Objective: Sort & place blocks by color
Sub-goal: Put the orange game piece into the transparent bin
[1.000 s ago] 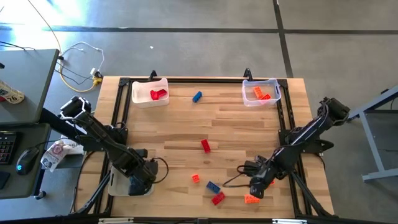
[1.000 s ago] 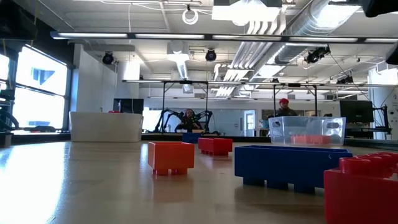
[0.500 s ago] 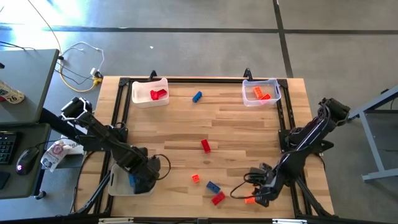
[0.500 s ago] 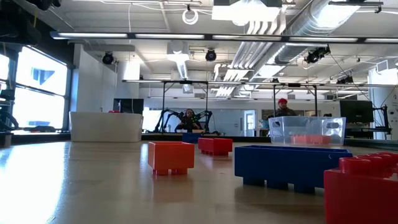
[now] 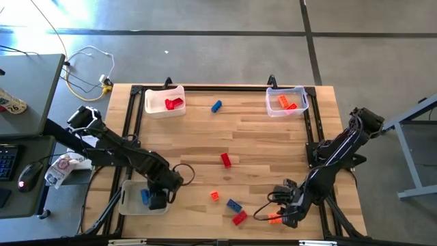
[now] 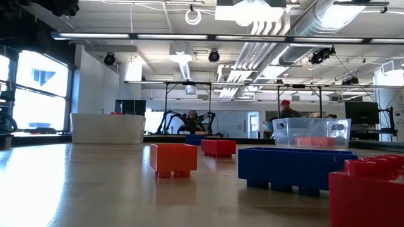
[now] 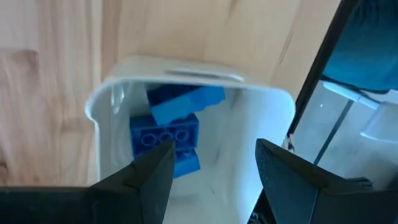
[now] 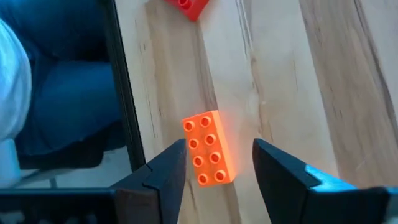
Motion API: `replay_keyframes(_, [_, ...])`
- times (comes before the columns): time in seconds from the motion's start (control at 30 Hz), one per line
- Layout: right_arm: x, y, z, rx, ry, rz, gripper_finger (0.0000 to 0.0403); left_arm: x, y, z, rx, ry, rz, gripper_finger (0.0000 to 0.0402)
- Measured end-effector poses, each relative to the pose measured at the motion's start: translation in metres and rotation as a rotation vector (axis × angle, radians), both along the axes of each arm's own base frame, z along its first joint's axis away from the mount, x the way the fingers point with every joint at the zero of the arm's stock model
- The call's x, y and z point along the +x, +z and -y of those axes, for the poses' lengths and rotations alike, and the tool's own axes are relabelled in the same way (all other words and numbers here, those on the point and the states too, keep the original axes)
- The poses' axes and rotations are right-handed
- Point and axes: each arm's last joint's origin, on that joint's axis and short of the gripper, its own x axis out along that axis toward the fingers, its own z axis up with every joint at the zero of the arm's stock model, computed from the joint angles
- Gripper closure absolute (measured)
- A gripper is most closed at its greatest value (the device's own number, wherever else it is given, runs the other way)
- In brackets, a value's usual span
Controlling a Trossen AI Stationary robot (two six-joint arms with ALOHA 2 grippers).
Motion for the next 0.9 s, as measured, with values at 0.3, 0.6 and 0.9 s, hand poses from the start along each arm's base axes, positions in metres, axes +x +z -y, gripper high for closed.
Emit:
replay_keyframes(0.3, [0.004, -0.028, -0.012, -0.065, 0.094, -0.066, 0.0174, 0.020, 0.030, -0.010, 0.014, -0.050, 0.175, 0.0193])
replay_keyframes(0.6, [0.008, -0.058, -0.032, -0.053, 0.163, -0.090, 0.0150, 0.034, 0.051, -0.025, 0.031, -0.085, 0.295, 0.0193])
replay_keyframes(0.9, [0.011, -0.075, -0.036, -0.081, 0.165, -0.125, 0.0151, 0.040, 0.051, -0.046, 0.067, -0.094, 0.324, 0.0193])
